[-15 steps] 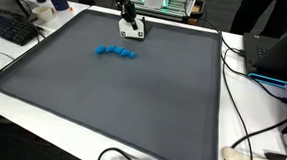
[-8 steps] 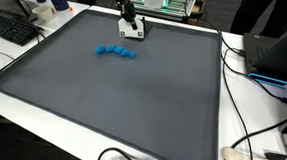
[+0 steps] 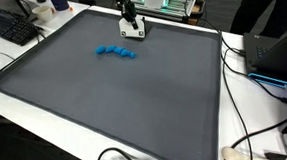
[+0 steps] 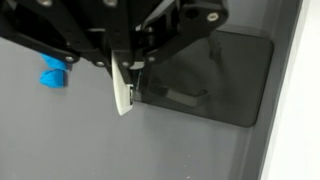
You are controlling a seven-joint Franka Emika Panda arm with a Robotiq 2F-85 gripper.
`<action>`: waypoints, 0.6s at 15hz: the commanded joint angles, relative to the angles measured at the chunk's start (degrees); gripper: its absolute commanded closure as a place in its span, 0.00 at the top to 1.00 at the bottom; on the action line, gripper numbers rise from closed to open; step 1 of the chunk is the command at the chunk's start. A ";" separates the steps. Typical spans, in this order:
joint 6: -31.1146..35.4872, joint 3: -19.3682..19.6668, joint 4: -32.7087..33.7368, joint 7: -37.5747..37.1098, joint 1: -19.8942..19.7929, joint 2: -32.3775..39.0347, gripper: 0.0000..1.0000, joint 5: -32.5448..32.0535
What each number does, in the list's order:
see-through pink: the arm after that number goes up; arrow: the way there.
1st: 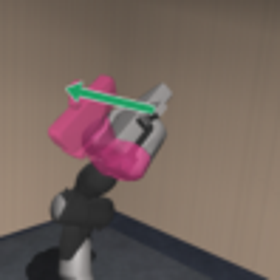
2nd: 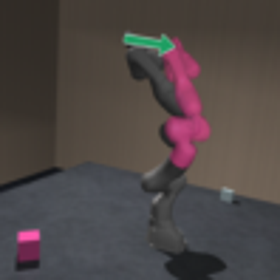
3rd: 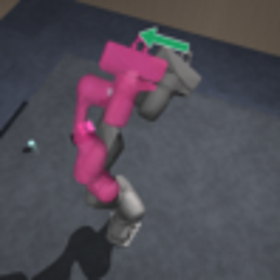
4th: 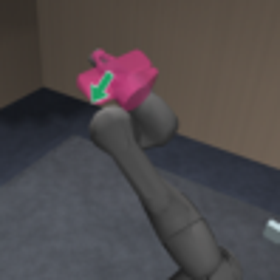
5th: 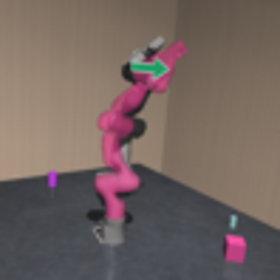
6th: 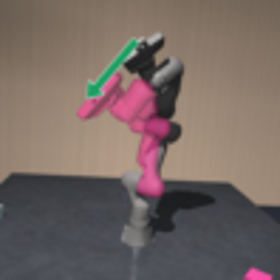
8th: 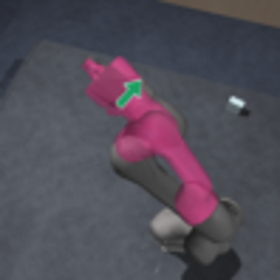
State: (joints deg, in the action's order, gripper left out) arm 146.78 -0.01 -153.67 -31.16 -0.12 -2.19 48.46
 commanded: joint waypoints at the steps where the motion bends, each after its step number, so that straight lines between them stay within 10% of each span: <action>1: -2.23 0.46 -0.43 -0.07 -0.60 -0.80 0.01 -0.36; 9: -1.22 0.52 -0.13 0.31 -0.75 0.87 0.01 1.40</action>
State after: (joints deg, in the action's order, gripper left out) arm 145.89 0.14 -153.65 -31.31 -0.54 -2.07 48.55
